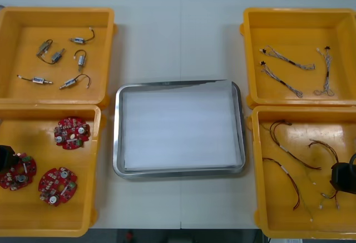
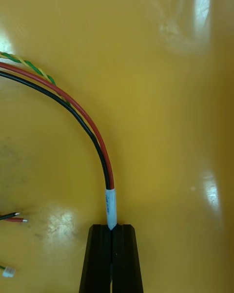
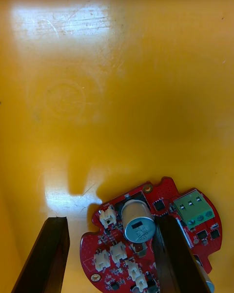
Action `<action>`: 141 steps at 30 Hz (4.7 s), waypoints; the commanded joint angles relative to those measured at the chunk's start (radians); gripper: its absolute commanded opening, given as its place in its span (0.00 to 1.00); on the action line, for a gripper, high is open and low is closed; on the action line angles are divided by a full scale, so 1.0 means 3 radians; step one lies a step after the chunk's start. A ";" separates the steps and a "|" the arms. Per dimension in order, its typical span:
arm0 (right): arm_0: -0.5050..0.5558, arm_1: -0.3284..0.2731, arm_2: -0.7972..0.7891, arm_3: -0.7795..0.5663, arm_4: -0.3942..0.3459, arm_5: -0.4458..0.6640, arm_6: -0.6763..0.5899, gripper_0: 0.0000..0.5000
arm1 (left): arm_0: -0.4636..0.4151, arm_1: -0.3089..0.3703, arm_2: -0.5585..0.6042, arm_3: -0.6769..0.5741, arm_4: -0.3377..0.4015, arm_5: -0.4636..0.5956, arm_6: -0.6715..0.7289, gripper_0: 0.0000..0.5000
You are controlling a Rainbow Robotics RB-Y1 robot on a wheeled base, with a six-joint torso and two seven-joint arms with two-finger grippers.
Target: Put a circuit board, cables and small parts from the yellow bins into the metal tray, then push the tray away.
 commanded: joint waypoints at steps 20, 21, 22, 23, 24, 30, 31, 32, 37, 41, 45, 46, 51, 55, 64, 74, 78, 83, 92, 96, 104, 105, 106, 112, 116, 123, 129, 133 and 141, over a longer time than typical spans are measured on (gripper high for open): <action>-0.0261 -0.0293 -0.0726 -0.1785 -0.0211 0.1913 -0.0008 0.00 | -0.0265 0.0121 -0.0254 0.0161 -0.0127 -0.0161 -0.0179 0.00; -0.0312 -0.0314 -0.0721 -0.1836 -0.0241 0.1913 -0.0008 0.00 | -0.0265 0.0126 -0.0254 0.0161 -0.0127 -0.0161 -0.0179 0.00; -0.0348 -0.0334 -0.0716 -0.1882 -0.0292 0.1913 -0.0008 0.00 | -0.0270 0.0131 -0.0254 0.0161 -0.0122 -0.0161 -0.0184 0.00; -0.0368 -0.0350 -0.0711 -0.1903 -0.0328 0.1913 -0.0013 0.00 | -0.0270 0.0131 -0.0254 0.0161 -0.0122 -0.0161 -0.0184 0.00; -0.0394 -0.0385 -0.0706 -0.1934 -0.0400 0.1913 -0.0013 0.00 | -0.0280 0.0146 -0.0254 0.0156 -0.0122 -0.0161 -0.0179 0.00; -0.0506 -0.0626 -0.0650 -0.1980 -0.0799 0.1913 -0.0018 0.00 | -0.0336 0.0197 -0.0203 0.0140 -0.0076 -0.0044 -0.0179 0.00; -0.0542 -0.0677 -0.0619 -0.1995 -0.0845 0.1913 -0.0008 0.00 | -0.0357 0.0202 -0.0167 0.0120 -0.0066 0.0033 -0.0179 0.00; -0.0563 -0.0702 -0.0604 -0.2000 -0.0860 0.1913 -0.0003 0.00 | -0.0367 0.0207 -0.0142 0.0115 -0.0061 0.0074 -0.0179 0.00; -0.0726 -0.0887 -0.0389 -0.2041 -0.0901 0.1913 0.0008 0.00 | -0.0428 0.0213 0.0083 -0.0069 0.0001 0.0498 -0.0159 0.00; -0.0859 -0.1019 -0.0195 -0.2046 -0.0921 0.1913 0.0018 0.00 | -0.0515 0.0223 0.0278 -0.0269 0.0052 0.0902 -0.0123 0.00; -0.0997 -0.1071 -0.0036 -0.2051 -0.0967 0.1913 0.0033 0.00 | -0.0653 0.0218 0.0385 -0.0438 0.0093 0.1275 -0.0061 0.00; -0.1038 -0.1071 0.0000 -0.2051 -0.0983 0.1913 0.0033 0.00 | -0.0710 0.0223 0.0395 -0.0489 0.0108 0.1388 -0.0026 0.00; -0.1120 -0.1071 0.0030 -0.2051 -0.1121 0.1913 0.0054 0.00 | -0.0970 0.0238 0.0344 -0.0785 0.0175 0.1802 0.0343 0.00; -0.1125 -0.1076 0.0035 -0.2051 -0.1192 0.1913 0.0074 0.00 | -0.1226 0.0238 0.0221 -0.0877 0.0354 0.1996 0.0562 0.00; -0.1135 -0.1076 0.0035 -0.2051 -0.1162 0.1913 0.0100 0.00 | -0.1901 0.0233 -0.0408 -0.1072 0.0584 0.2124 0.1191 0.00; -0.1135 -0.1076 0.0056 -0.2051 -0.1105 0.1913 0.0151 0.00 | -0.2617 -0.0166 -0.1256 -0.1194 0.0614 0.2119 0.1953 0.00; -0.1135 -0.1076 0.0056 -0.2051 -0.1111 0.1913 0.0156 0.00 | -0.2816 -0.0340 -0.1497 -0.1194 0.0568 0.2114 0.2153 0.00; -0.1135 -0.1076 0.0051 -0.2051 -0.1111 0.1913 0.0161 0.00 | -0.3021 -0.0580 -0.1880 -0.1169 0.0369 0.2022 0.2393 0.00; -0.1145 -0.1076 0.0056 -0.2051 -0.1126 0.1913 0.0161 0.00 | -0.3159 -0.0831 -0.2407 -0.0826 0.0011 0.1572 0.2449 0.00; -0.1145 -0.1076 0.0056 -0.2051 -0.1126 0.1913 0.0161 0.00 | -0.3200 -0.0866 -0.2637 -0.0663 -0.0107 0.1347 0.2449 0.00; -0.1145 -0.1076 0.0051 -0.2051 -0.1126 0.1913 0.0161 0.00 | -0.3210 -0.0907 -0.2959 -0.0427 -0.0342 0.1102 0.2434 0.00; -0.1145 -0.1076 0.0056 -0.2051 -0.1126 0.1913 0.0161 0.00 | -0.3205 -0.0907 -0.2980 -0.0417 -0.0362 0.1096 0.2429 0.00; -0.1151 -0.1076 0.0056 -0.2051 -0.1126 0.1913 0.0161 0.00 | -0.3205 -0.0907 -0.3036 -0.0356 -0.0398 0.1066 0.2424 0.00; -0.1151 -0.1076 0.0056 -0.2051 -0.1126 0.1913 0.0156 0.00 | -0.3205 -0.0907 -0.3205 -0.0192 -0.0490 0.0866 0.2424 0.00; -0.1151 -0.1076 0.0056 -0.2051 -0.1126 0.1913 0.0161 0.00 | -0.3200 -0.0912 -0.3266 -0.0192 -0.0531 0.0851 0.2439 0.00; -0.1156 -0.1076 0.0051 -0.2051 -0.1126 0.1913 0.0161 0.00 | -0.3184 -0.0902 -0.3353 -0.0192 -0.0587 0.0825 0.2459 0.01; -0.1166 -0.1076 0.0056 -0.2051 -0.1152 0.1913 0.0161 0.00 | -0.3184 -0.0912 -0.3353 -0.0192 -0.0587 0.0825 0.2480 0.65; -0.1166 -0.1076 0.0056 -0.2051 -0.1162 0.1913 0.0161 0.00 | -0.3184 -0.0912 -0.3358 -0.0202 -0.0587 0.0825 0.2485 1.00; -0.1186 -0.1076 0.0051 -0.2051 -0.1218 0.1913 0.0161 0.00 | -0.3184 -0.0907 -0.3353 -0.0279 -0.0587 0.0851 0.2495 1.00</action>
